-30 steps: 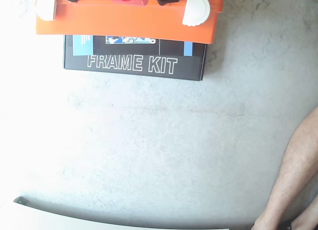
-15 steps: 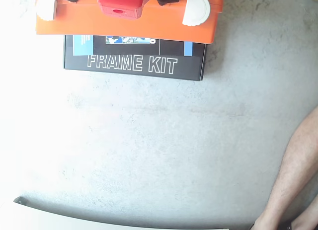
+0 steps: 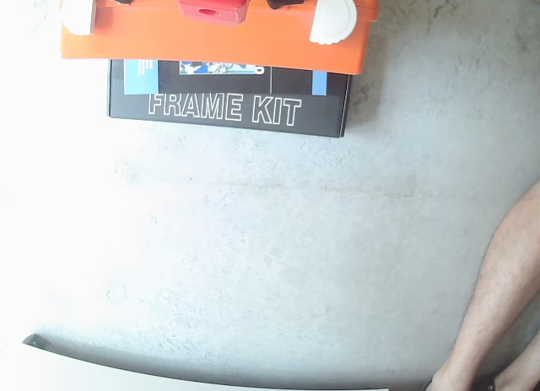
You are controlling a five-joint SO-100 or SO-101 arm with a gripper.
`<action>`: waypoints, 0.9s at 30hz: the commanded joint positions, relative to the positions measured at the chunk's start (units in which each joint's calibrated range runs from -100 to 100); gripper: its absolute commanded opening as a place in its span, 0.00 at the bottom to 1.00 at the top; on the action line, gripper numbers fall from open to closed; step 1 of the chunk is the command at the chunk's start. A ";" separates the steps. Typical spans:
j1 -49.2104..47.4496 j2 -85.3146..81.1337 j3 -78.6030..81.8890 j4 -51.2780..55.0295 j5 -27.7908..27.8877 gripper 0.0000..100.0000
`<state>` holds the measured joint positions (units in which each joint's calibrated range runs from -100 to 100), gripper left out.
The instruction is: Grab the white handle of the orange box
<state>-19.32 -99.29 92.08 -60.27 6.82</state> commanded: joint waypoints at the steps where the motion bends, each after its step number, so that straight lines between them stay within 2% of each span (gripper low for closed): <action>1: -0.25 0.89 -0.85 0.46 0.31 0.25; 18: 0.06 10.34 -8.47 0.46 0.31 0.25; 27: -0.25 20.88 -18.40 0.46 0.31 0.24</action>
<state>-19.32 -81.17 75.25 -60.27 6.82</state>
